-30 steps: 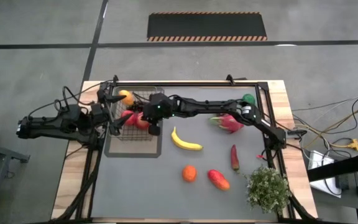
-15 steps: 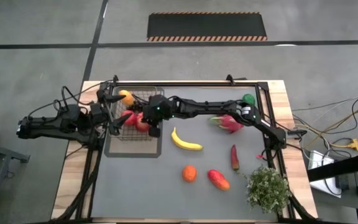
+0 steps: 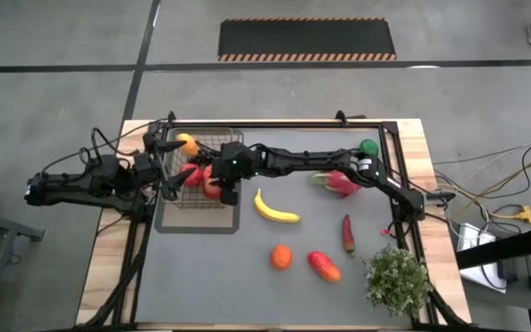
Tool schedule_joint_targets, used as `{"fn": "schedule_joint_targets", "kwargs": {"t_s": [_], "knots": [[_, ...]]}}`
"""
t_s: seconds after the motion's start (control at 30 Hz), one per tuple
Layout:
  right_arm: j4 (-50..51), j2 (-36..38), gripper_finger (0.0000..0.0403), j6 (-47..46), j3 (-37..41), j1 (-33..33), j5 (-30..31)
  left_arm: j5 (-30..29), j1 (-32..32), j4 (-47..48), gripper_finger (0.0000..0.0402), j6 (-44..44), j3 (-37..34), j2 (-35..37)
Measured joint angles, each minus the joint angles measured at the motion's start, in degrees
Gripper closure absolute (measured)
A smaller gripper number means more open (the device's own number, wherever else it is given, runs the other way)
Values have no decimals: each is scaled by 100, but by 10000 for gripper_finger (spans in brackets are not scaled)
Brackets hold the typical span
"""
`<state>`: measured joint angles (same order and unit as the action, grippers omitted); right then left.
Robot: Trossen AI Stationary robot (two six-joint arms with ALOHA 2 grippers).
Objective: Build produce basket
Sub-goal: Put the red pomegranate into the gold wire basket, then put the yellow banana into the gold wire basket
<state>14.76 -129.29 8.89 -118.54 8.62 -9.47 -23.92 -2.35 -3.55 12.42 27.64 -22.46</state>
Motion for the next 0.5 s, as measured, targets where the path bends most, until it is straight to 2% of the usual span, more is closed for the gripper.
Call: {"fn": "schedule_joint_targets", "kwargs": {"t_s": [0.13,0.27,0.5], "knots": [[0,0,261,-3,0,0,0,2,1,0,49,-1,0,0],[0,2,228,0,0,0,0,4,2,0,49,1,0,0],[325,327,212,130,4,0,2,7,0,15,49,-2,0,-39]]}}
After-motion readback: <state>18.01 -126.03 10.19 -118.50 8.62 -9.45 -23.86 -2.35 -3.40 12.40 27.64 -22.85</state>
